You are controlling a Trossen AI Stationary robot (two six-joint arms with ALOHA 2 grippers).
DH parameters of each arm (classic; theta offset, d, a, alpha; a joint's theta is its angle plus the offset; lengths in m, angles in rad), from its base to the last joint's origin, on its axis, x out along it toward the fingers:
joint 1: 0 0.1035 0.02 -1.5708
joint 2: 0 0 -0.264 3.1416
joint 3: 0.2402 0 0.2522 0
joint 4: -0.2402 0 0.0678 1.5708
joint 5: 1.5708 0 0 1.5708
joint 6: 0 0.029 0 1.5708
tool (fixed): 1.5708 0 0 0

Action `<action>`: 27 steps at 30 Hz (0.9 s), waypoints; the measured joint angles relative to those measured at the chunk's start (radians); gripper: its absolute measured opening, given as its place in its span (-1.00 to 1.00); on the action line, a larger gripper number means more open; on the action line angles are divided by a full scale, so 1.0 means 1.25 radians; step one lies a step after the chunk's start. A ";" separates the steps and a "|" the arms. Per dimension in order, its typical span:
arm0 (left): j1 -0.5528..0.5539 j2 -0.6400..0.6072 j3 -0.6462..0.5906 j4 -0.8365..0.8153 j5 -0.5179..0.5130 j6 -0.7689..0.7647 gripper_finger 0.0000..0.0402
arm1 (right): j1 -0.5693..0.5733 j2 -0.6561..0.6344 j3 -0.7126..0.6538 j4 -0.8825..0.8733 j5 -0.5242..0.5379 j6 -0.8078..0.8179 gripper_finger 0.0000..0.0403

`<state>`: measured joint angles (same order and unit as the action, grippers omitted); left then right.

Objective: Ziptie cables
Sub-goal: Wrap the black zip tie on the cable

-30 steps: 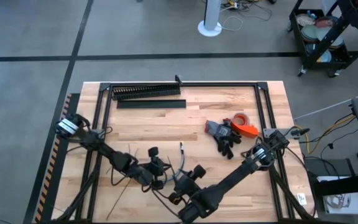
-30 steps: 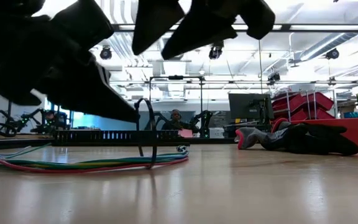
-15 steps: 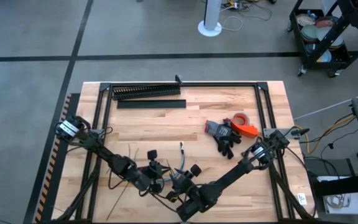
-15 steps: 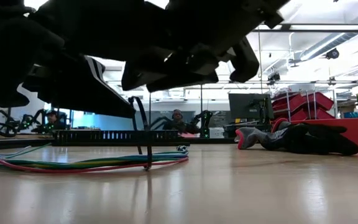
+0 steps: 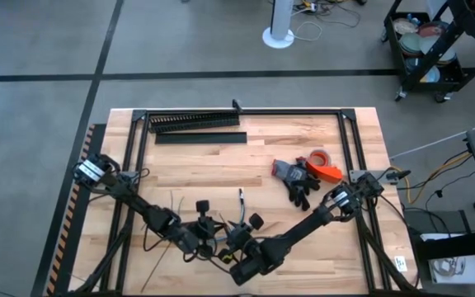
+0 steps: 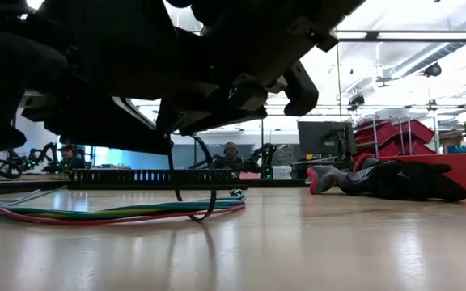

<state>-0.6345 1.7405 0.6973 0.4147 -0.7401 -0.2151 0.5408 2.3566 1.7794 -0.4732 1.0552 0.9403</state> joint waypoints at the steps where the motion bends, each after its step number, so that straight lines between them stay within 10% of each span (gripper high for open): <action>1: -0.001 0.000 0.000 0.001 -0.003 0.002 -1.00 | -0.001 -0.001 0.000 0.000 -0.002 -0.006 -0.58; 27: -0.012 -0.017 -0.012 -0.060 0.006 0.013 -0.93 | -0.006 0.001 -0.003 0.002 0.011 -0.004 -0.99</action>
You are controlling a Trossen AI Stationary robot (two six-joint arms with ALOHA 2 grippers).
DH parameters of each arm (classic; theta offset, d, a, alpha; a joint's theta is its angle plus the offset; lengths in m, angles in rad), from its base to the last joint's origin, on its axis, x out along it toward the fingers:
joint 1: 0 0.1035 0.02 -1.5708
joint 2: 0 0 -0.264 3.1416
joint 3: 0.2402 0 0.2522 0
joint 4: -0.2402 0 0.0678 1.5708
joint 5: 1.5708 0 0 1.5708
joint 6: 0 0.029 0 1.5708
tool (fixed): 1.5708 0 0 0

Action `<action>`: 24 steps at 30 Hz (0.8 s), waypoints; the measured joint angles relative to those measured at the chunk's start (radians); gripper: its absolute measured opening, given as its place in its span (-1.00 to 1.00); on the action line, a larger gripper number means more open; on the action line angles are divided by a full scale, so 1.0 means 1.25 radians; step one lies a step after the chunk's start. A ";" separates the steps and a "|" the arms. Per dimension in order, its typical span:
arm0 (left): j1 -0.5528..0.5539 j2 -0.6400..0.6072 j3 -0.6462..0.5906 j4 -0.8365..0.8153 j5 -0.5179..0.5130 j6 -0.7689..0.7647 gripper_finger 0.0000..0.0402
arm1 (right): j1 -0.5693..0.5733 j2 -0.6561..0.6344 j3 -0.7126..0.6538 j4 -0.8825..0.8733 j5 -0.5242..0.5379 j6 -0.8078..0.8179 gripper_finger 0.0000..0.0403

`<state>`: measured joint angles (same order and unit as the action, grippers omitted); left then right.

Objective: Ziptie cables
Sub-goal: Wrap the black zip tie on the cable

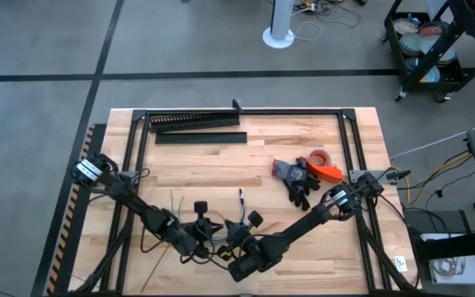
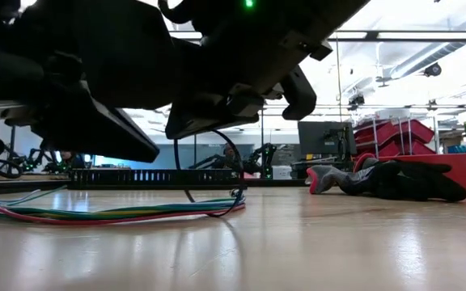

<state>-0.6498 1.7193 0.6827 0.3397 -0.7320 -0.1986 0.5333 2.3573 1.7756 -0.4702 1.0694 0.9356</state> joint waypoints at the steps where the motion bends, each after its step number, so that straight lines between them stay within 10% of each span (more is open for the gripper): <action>1: 0.000 -0.004 -0.006 0.001 0.005 -0.008 -0.90 | 0.001 0.000 0.000 0.001 0.003 0.004 -1.00; 6: 0.015 -0.047 -0.097 0.077 0.005 -0.103 -0.72 | 0.005 0.000 0.000 0.003 0.004 0.006 -1.00; 13: 0.091 -0.066 -0.284 0.542 0.122 -0.225 -0.47 | 0.006 0.000 0.000 0.005 0.004 0.006 -1.00; 24: 0.123 -0.066 -0.295 0.575 0.256 -0.355 -0.33 | 0.007 0.000 0.001 0.011 0.003 0.005 -1.00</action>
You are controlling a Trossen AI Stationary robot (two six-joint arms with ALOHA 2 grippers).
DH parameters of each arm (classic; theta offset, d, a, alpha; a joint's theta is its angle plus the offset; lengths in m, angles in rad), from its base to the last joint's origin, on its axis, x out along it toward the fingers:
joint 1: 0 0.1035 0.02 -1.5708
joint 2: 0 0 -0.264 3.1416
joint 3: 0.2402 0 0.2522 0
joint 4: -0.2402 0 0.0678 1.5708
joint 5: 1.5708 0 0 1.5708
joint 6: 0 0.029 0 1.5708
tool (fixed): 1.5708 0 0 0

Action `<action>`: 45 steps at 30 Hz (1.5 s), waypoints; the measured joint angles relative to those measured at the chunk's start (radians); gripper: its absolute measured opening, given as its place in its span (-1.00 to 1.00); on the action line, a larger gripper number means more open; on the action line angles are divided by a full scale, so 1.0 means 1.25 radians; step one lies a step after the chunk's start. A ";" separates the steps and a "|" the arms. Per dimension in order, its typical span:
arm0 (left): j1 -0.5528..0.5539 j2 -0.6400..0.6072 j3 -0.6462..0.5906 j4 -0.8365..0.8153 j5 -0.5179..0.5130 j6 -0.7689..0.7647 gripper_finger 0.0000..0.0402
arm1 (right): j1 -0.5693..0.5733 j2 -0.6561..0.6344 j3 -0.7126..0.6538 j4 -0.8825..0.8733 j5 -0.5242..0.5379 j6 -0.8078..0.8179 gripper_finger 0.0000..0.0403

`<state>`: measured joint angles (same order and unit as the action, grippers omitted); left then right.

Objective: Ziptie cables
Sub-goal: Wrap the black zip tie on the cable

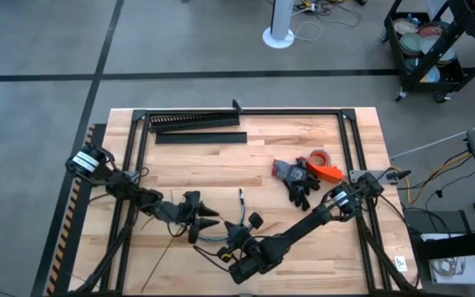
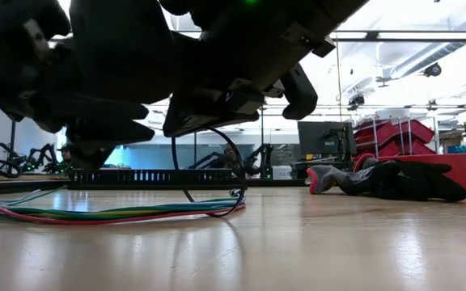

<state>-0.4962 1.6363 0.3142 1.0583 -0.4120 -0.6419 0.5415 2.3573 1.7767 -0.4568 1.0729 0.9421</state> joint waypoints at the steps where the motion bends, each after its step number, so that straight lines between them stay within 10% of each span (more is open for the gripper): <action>1: 0.006 0.000 0.000 -0.001 0.017 -0.025 -0.35 | 0.000 0.000 0.000 0.001 0.000 0.000 -1.00; 45: 0.188 0.002 0.101 -0.179 0.424 -0.256 -0.64 | 0.001 0.000 -0.001 0.002 -0.002 -0.001 -1.00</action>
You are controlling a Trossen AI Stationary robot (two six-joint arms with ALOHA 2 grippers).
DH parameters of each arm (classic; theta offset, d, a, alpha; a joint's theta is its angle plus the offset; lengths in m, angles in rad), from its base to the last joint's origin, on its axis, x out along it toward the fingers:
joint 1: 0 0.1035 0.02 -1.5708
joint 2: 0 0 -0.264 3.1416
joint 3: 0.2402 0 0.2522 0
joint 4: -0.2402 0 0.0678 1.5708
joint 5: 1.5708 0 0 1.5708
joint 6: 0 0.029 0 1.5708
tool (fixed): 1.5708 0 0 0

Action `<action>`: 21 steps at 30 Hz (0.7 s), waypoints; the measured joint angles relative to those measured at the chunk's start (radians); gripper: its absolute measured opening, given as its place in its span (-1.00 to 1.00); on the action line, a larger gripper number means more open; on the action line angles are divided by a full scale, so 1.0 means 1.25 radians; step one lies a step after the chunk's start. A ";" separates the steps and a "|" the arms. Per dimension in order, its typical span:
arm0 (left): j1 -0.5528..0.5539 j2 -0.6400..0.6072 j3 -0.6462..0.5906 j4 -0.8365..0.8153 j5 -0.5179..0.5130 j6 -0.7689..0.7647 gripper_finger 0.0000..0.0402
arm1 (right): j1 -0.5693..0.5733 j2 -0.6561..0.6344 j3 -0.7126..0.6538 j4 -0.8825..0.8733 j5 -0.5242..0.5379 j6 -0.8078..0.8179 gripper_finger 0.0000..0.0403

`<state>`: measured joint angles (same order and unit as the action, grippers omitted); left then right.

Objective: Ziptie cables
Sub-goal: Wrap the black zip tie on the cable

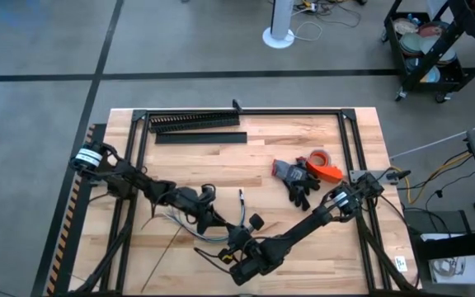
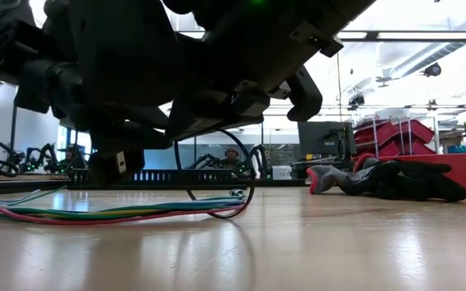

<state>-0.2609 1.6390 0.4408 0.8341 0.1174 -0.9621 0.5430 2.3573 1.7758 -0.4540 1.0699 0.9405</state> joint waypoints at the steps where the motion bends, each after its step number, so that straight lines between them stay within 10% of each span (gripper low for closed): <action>1: 0.002 -0.001 0.000 0.000 0.010 0.003 -0.64 | 0.000 0.000 0.000 0.000 0.000 0.000 -1.00; 21: 0.043 -0.025 -0.008 -0.015 0.057 0.012 -0.38 | 0.000 0.000 0.003 0.004 -0.002 0.000 -1.00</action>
<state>-0.2066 1.6081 0.4305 0.8148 0.1883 -0.9474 0.5430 2.3569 1.7794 -0.4495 1.0676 0.9407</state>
